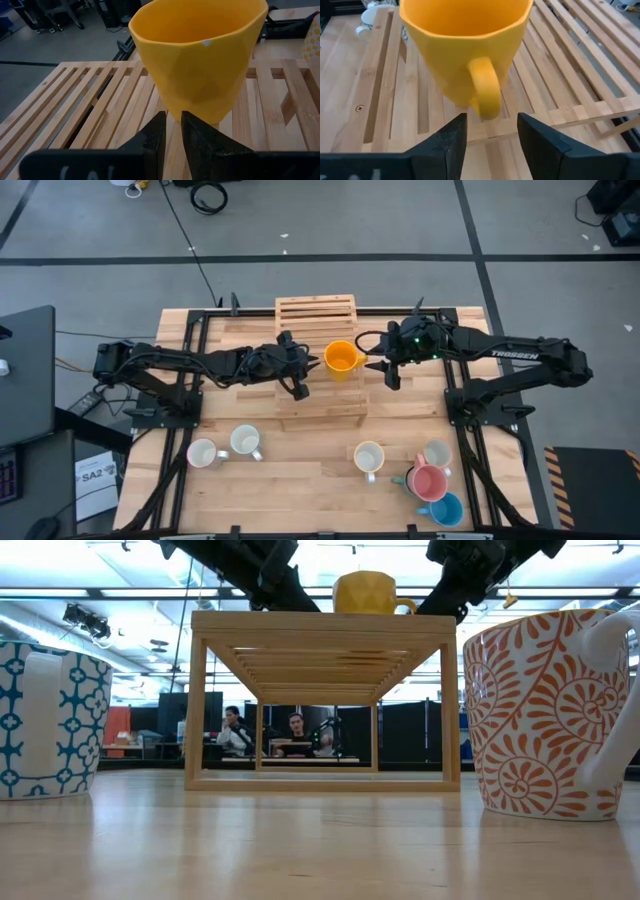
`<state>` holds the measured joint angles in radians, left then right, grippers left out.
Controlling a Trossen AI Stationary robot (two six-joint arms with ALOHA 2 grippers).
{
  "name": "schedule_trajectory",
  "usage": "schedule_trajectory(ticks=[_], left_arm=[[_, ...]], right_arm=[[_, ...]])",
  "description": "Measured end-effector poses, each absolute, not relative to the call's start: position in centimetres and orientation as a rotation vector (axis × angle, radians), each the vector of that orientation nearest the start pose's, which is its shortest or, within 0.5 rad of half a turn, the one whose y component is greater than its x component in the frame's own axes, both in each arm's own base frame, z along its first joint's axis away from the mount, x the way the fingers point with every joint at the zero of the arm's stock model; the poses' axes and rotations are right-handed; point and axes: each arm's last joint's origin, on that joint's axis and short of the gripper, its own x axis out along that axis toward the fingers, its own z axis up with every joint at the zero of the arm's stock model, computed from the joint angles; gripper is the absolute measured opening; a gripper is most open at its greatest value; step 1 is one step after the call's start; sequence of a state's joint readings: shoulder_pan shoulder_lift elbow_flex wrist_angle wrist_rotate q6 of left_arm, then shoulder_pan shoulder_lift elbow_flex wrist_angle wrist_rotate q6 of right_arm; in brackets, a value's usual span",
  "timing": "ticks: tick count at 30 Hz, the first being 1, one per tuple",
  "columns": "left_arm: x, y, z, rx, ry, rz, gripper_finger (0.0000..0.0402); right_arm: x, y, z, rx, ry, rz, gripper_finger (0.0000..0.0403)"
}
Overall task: Place coffee mugs
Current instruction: Put the top yellow cup on the shelf
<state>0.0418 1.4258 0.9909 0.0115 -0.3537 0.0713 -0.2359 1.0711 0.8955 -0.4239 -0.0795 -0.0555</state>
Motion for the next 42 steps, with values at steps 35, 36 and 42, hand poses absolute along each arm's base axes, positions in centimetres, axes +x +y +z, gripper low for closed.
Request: schedule_trajectory(ticks=[35, 36, 42], left_arm=[[27.6, 2.2, 29.9, 0.116, 0.515, 0.378, 0.0066], [27.6, 2.2, 30.0, 0.116, 0.511, 0.379, 0.0066], [26.7, 2.1, 30.8, 0.114, 0.495, 0.382, 0.0066]], right_arm=[[23.4, -5.8, 30.3, 0.07, 0.458, -0.189, 0.0058], [23.5, -5.9, 30.5, 0.065, 0.435, -0.203, 0.0058], [23.6, -7.2, 31.3, 0.041, 0.335, -0.319, 0.0058]])
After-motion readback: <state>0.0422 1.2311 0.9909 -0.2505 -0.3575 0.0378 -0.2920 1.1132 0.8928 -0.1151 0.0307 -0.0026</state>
